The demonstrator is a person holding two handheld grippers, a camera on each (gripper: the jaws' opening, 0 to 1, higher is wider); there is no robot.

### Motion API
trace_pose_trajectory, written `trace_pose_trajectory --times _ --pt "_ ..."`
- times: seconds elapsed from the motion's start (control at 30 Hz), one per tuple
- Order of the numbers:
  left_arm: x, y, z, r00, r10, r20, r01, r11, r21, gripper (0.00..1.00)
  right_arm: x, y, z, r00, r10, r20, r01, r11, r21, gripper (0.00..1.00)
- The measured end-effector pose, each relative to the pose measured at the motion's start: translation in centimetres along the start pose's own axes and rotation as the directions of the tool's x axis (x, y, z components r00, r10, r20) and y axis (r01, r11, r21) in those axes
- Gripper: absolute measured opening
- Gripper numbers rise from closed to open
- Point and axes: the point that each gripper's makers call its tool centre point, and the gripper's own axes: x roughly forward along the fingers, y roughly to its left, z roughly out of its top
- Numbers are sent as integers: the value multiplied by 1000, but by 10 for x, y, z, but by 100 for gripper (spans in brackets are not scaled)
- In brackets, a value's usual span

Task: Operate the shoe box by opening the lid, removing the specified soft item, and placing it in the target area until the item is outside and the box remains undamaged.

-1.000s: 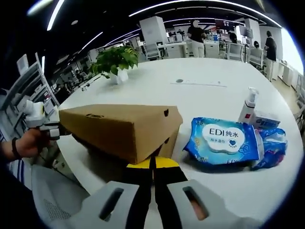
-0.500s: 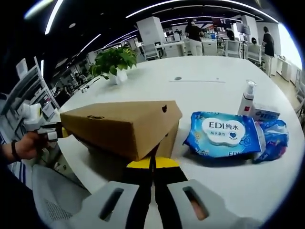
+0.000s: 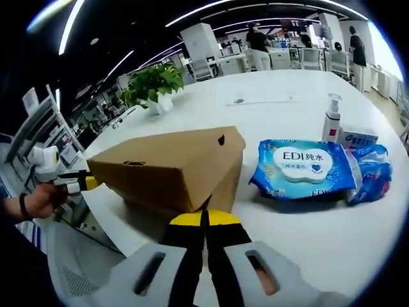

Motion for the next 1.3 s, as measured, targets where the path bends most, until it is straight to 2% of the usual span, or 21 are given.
trace_pose_trajectory --times 0.63,0.93,1.23,1.3 --pt "-6 -10 -5 1000 -19 -15 19 1000 14 21 -1 -5 -13 1000 -8 -1 8 999 51 0" --pt "-9 -7 -7 1000 -21 -13 21 1000 -21 21 1 -5 -24 1000 -10 -25 12 998 66 0" --pt "-13 -2 -6 1000 -18 -10 18 999 -49 21 -4 -11 -16 1000 -20 -2 20 996 82 0" --pt "-15 1 -6 1000 -17 -7 17 997 -76 21 -7 -13 -13 1000 -25 9 24 996 90 0"
